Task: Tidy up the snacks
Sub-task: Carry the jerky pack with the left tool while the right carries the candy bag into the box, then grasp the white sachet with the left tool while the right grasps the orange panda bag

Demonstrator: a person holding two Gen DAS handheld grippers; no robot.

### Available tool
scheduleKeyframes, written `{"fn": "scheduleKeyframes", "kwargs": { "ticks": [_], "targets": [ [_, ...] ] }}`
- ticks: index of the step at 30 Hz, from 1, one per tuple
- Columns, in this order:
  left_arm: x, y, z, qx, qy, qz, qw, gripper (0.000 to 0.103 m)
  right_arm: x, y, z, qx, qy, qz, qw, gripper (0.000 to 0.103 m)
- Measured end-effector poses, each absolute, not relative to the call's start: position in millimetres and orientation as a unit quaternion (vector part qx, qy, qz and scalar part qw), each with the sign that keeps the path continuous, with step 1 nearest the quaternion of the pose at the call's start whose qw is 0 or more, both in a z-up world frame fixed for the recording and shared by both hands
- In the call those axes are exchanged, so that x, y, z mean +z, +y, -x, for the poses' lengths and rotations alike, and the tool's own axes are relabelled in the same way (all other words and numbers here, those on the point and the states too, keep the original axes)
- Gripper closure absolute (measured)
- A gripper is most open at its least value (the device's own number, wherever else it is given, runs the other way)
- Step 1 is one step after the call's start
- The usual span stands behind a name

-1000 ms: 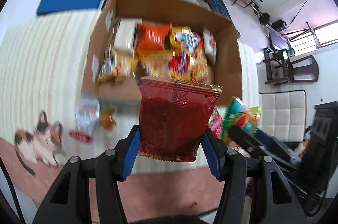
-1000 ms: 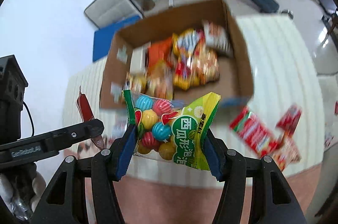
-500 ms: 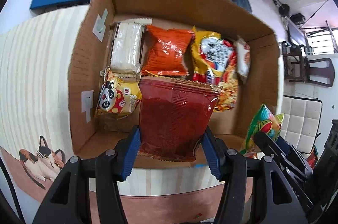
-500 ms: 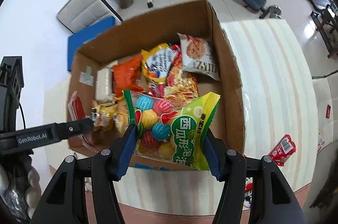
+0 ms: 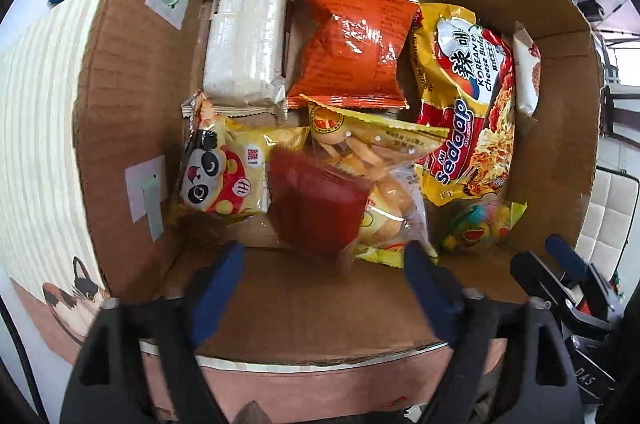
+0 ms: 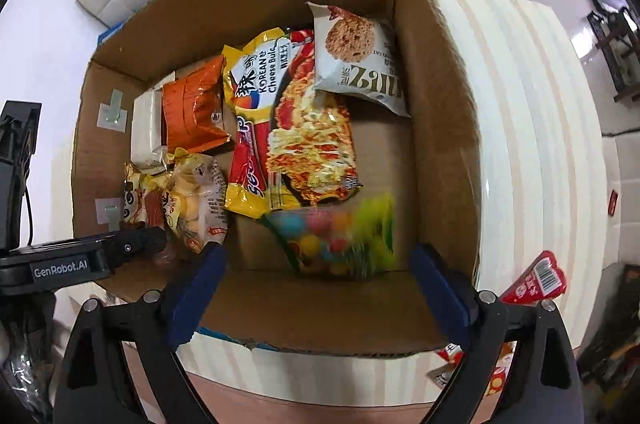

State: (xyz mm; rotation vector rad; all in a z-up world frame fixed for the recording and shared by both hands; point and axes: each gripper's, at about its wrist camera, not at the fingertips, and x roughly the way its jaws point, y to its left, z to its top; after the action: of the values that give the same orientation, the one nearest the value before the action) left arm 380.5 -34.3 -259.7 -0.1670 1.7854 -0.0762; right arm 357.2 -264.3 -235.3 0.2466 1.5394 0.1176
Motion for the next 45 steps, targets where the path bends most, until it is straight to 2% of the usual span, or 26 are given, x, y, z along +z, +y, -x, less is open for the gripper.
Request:
{"fn": "scheduleKeyframes", "kwargs": {
  "ticks": [6, 12, 25, 33, 39, 45],
  "targets": [
    [-247, -31, -379, -0.03, 0.766, 0.081, 0.637, 0.012, -228, -257, -361, 0.058, 0.691, -0.097, 0.714, 0.006],
    [-224, -31, -380, -0.044, 0.749, 0.083, 0.656, 0.012, -218, -252, -361, 0.061, 0.685, -0.09, 0.72, 0.006],
    [-142, -49, -331, -0.04, 0.619, 0.041, 0.783, 0.012, -164, -296, -316, 0.06, 0.633, -0.159, 0.755, 0.005],
    [-162, -83, -273, -0.038, 0.615, 0.049, 0.786, 0.012, -176, -359, -259, 0.001, 0.652, -0.177, 0.737, 0.005],
    [-205, -117, -235, -0.042, 0.657, 0.038, 0.752, 0.012, -228, -401, -214, -0.049, 0.699, -0.174, 0.692, 0.005],
    [-248, -138, -214, -0.024, 0.697, 0.028, 0.716, 0.012, -290, -436, -182, -0.097, 0.716, -0.266, 0.638, 0.006]
  ]
}}
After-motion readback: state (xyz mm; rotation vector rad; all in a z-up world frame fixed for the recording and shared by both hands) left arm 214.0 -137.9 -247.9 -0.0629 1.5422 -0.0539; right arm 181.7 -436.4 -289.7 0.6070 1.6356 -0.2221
